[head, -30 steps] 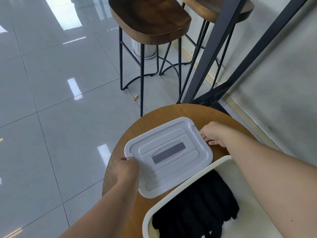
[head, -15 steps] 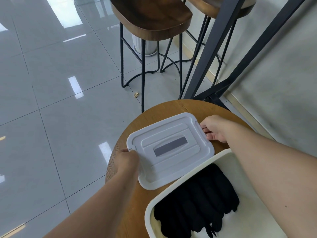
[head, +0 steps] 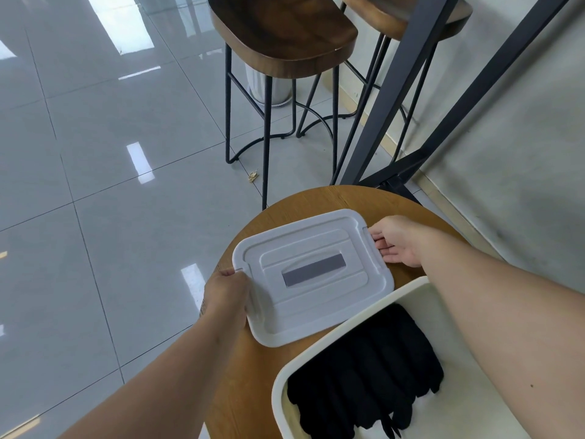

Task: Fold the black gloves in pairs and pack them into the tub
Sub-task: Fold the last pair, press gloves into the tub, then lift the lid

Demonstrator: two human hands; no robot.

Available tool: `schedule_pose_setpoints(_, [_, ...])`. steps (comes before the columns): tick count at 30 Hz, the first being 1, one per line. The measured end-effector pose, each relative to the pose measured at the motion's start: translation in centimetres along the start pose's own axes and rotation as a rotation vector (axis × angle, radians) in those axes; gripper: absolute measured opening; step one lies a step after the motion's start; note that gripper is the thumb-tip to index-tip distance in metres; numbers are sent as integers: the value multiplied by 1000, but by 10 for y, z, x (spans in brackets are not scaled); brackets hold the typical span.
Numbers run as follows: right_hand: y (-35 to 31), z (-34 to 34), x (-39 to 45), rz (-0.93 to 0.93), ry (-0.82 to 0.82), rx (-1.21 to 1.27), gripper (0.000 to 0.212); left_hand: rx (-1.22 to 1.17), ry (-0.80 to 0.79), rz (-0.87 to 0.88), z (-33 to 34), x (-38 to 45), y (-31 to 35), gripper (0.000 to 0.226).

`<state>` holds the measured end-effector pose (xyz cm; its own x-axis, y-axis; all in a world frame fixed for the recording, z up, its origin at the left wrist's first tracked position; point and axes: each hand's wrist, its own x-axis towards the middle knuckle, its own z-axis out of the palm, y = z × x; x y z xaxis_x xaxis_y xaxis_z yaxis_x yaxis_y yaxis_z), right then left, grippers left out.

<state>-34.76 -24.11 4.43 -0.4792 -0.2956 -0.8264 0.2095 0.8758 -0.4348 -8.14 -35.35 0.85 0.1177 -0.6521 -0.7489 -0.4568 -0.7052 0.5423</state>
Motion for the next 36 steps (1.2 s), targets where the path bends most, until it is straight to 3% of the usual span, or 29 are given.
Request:
schedule_pose_setpoints(6, [-9,0,-8,-63,31,-24,23,-104,-21,20,-8,2,10,15])
schedule_pose_setpoints(12, [-39,-6,-37,-233,146,41,24,-199,-21,170,-24,-5,29,7])
schedule_pose_setpoints(19, [-48,-32,-106,-355,282,1,24,-305,-132,319,-57,-77,48,7])
schedule_pose_setpoints(22, [-34,-42,-129,-385,325,-38,15,-324,-172,357,-68,-109,43,8])
schedule_pose_setpoints(27, [6,-48,-165,-388,402,-9,26,-292,-244,362,-82,-153,10,11])
schedule_pose_setpoints(36, [84,-48,-190,-313,426,-46,27,-168,-261,328,-77,-183,-68,12])
